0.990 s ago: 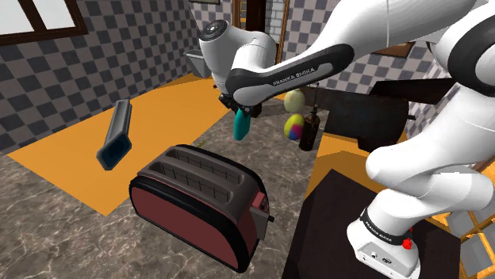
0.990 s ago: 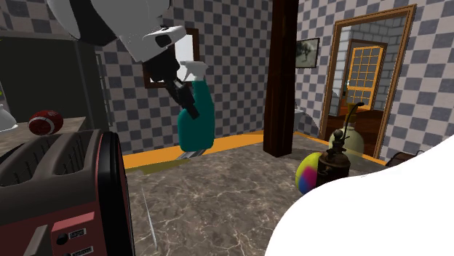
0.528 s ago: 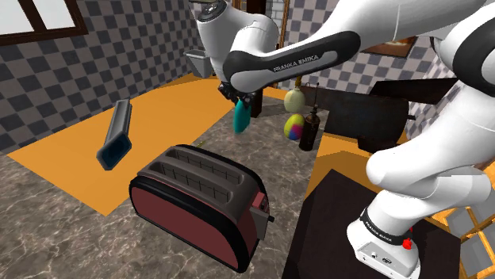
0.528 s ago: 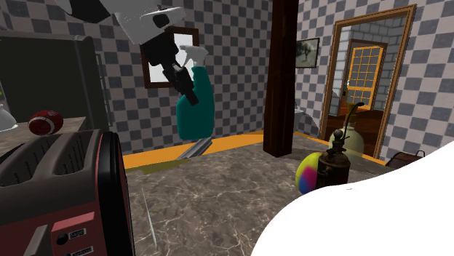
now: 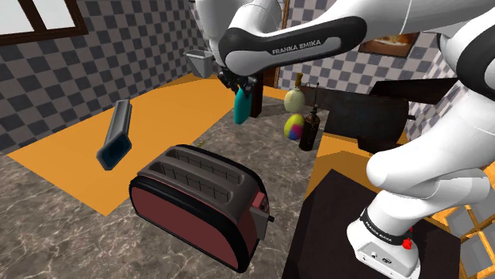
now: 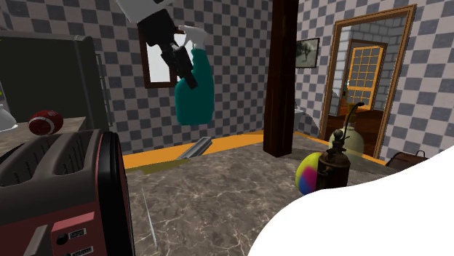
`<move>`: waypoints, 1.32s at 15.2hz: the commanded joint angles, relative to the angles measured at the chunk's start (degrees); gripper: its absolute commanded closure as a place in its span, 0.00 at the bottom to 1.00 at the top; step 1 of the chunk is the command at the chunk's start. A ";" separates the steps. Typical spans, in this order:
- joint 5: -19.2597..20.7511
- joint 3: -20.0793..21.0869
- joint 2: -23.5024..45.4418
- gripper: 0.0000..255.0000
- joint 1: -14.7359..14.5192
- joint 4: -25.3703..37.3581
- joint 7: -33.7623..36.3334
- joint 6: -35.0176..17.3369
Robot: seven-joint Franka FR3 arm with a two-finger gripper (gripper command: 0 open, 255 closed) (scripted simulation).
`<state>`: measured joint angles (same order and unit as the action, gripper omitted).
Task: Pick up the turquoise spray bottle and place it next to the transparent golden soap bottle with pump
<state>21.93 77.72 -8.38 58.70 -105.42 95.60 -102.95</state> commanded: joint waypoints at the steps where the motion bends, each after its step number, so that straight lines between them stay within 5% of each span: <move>1: -0.08 -0.01 0.04 1.00 0.07 1.55 -0.67 1.42; 10: 0.83 2.01 1.40 1.00 1.63 8.83 -2.62 7.99; 16: 4.09 9.59 4.89 1.00 6.93 14.25 -2.20 13.16; 17: 3.19 -5.25 3.74 1.00 -5.96 12.65 -3.80 11.84; 18: -2.30 -5.05 -1.93 1.00 -0.58 10.80 -8.56 8.99; 20: -4.53 -12.14 -4.65 1.00 -3.61 8.04 -12.31 6.47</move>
<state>18.60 68.23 -11.84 55.74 -96.59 85.49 -95.48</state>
